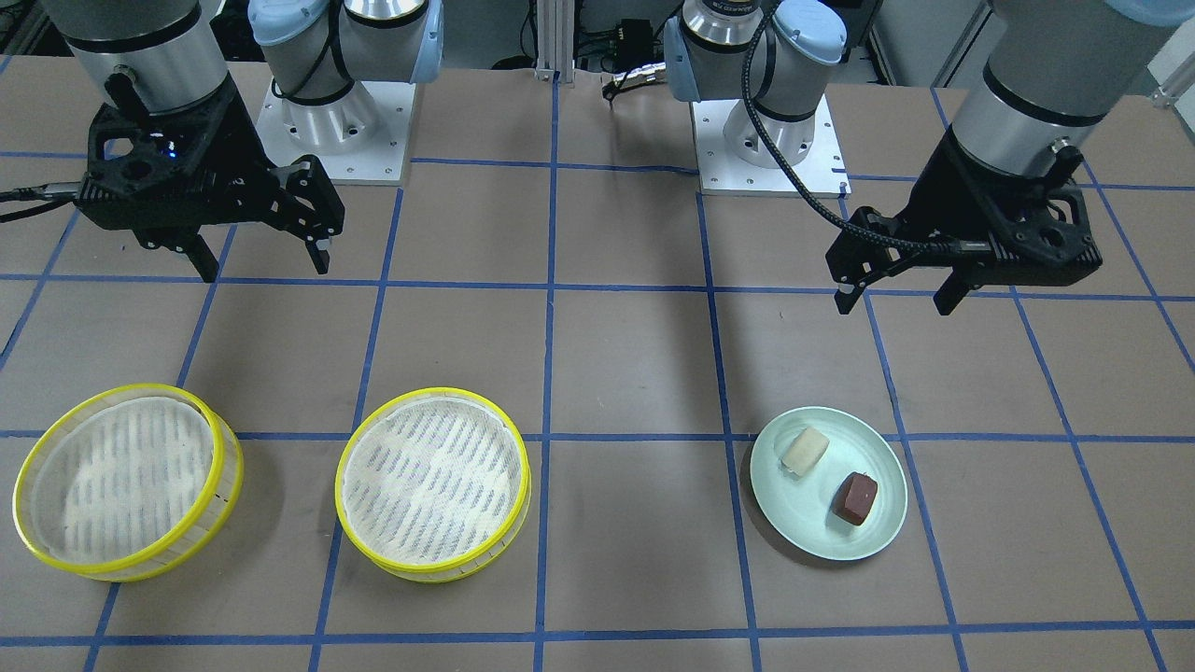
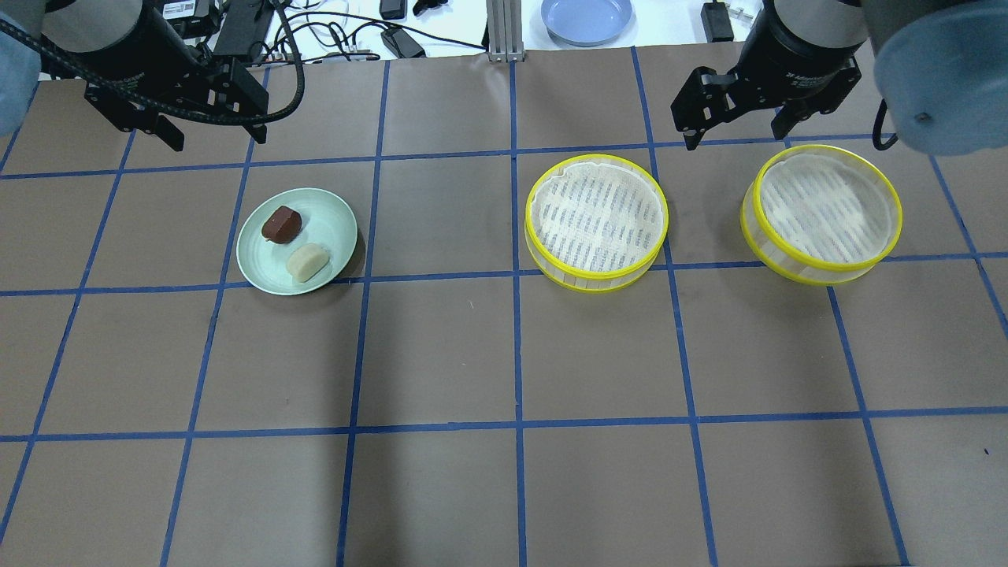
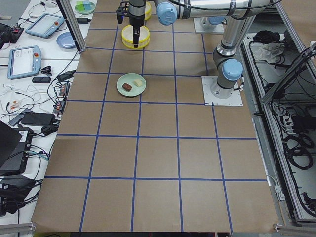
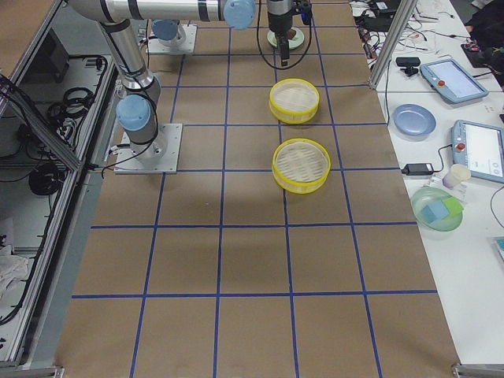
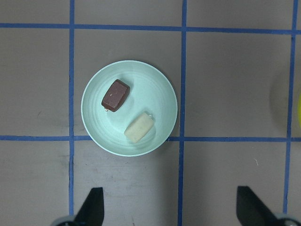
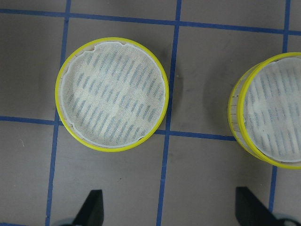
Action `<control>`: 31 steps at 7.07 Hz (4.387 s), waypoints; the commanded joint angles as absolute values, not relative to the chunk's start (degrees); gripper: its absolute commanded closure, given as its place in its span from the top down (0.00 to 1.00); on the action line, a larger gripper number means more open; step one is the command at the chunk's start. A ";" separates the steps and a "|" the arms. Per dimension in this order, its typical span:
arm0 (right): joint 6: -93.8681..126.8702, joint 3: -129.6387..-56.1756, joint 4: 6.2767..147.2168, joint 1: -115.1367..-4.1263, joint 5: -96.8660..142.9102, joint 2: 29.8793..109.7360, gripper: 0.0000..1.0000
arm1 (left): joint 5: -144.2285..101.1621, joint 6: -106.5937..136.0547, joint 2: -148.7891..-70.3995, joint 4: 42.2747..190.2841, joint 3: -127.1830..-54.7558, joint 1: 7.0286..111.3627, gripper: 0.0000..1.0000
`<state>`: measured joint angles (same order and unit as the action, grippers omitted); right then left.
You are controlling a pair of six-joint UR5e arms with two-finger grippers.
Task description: Stack buns with steamer
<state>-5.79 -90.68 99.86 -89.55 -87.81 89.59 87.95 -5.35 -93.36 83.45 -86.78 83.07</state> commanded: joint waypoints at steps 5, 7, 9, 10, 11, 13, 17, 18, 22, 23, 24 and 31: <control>-5.98 -90.79 100.02 -89.39 -87.72 89.38 1.00 | 87.72 -6.50 -95.27 83.06 -88.75 81.83 1.00; -9.46 -90.35 100.19 -87.03 -87.02 89.30 1.00 | 87.28 -8.59 -97.72 79.48 -93.67 79.20 1.00; -12.56 -90.35 100.46 -81.23 -85.70 86.42 1.00 | 87.10 -8.62 -102.80 71.32 -97.20 78.93 0.97; -13.00 -90.26 101.50 -78.77 -86.13 83.53 1.00 | 87.01 -8.18 -105.36 70.32 -97.47 78.93 0.97; -16.84 -90.35 104.30 -74.40 -86.57 81.58 1.00 | 87.10 -7.74 -108.34 70.23 -97.56 78.93 0.94; -27.46 -90.35 114.13 -64.39 -86.92 73.51 1.00 | 87.10 -7.73 -113.53 67.61 -97.56 78.84 0.90; -31.64 -90.44 123.31 -61.70 -92.18 62.76 1.00 | 87.01 -7.30 -118.21 67.23 -98.00 78.93 0.39; -31.55 -90.61 123.40 -61.61 -92.20 61.80 1.00 | 87.01 -7.56 -118.30 67.06 -98.00 78.93 0.08; -31.46 -91.23 123.75 -61.52 -91.49 60.65 0.72 | 86.75 -7.31 -116.29 66.97 -92.58 79.19 0.00; -31.46 -91.23 123.75 -61.52 -91.49 60.56 0.70 | 84.40 -3.73 -115.50 67.23 -90.20 79.97 0.00; -31.55 -91.32 123.66 -61.52 -91.49 60.30 0.56 | 81.85 5.27 -114.62 66.63 -89.31 82.50 0.00; -31.55 -90.35 123.57 -61.61 -96.06 61.51 0.00 | 64.80 38.58 -120.66 44.57 -88.68 103.26 0.00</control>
<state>-31.41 -90.64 123.41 -61.54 -95.21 60.37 67.91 37.19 -118.38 46.92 -88.54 101.41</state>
